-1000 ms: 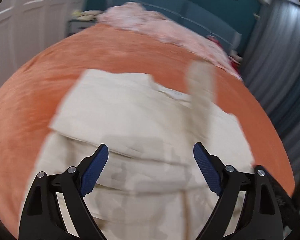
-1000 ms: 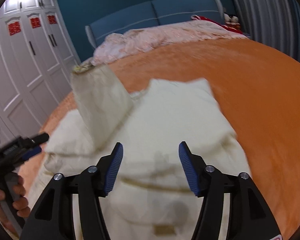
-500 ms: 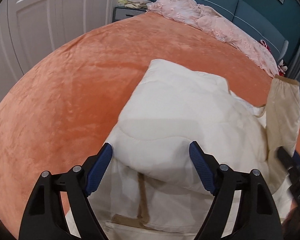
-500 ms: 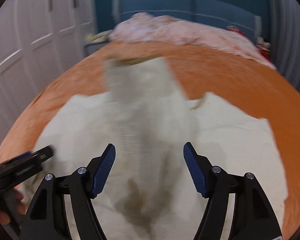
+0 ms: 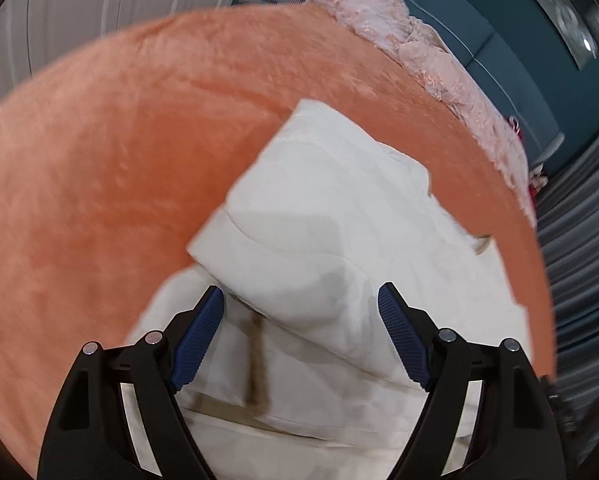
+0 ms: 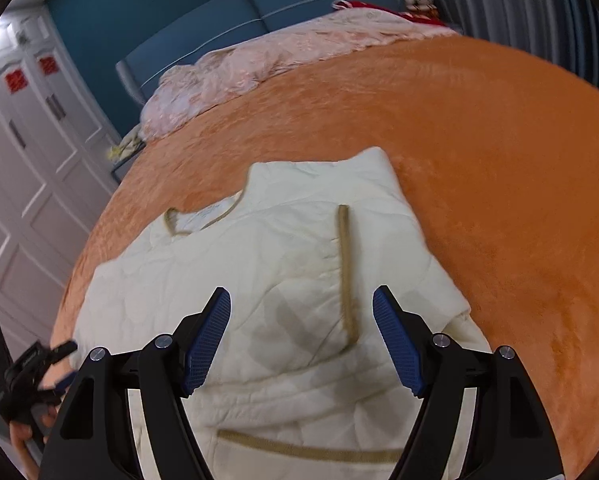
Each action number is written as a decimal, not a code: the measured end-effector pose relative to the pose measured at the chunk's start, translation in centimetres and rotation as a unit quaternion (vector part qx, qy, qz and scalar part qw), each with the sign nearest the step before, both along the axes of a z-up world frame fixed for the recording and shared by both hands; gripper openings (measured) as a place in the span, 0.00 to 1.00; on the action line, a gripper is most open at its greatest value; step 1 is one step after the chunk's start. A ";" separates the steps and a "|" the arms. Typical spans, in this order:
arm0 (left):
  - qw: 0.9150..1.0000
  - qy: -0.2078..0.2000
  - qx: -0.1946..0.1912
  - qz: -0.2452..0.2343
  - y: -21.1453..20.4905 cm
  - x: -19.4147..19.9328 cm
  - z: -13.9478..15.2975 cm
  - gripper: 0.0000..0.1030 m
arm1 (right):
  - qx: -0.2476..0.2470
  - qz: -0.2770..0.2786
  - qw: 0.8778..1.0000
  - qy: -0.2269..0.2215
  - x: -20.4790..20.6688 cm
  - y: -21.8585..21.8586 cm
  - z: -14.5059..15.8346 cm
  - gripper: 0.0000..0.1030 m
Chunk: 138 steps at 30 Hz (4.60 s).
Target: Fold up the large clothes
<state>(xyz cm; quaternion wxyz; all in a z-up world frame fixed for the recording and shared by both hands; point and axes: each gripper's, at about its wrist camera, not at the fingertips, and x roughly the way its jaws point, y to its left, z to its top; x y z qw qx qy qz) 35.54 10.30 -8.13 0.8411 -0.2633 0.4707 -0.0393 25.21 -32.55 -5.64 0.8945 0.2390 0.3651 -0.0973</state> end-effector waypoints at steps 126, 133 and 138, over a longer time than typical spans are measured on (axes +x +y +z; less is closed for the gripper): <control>0.955 -0.126 0.260 -0.066 -10.6 13.7 3.4 0.75 | -0.010 0.004 1.000 -0.006 18.5 -1.2 -1.5 0.13; 0.945 -0.118 0.251 -0.176 -22.8 12.9 2.3 0.68 | 0.003 0.025 0.997 0.075 19.1 -4.7 -5.5 0.10; 0.921 -0.107 0.284 -0.244 -29.9 12.2 -0.8 0.67 | 0.011 0.038 0.997 0.072 18.9 -5.3 -5.9 0.04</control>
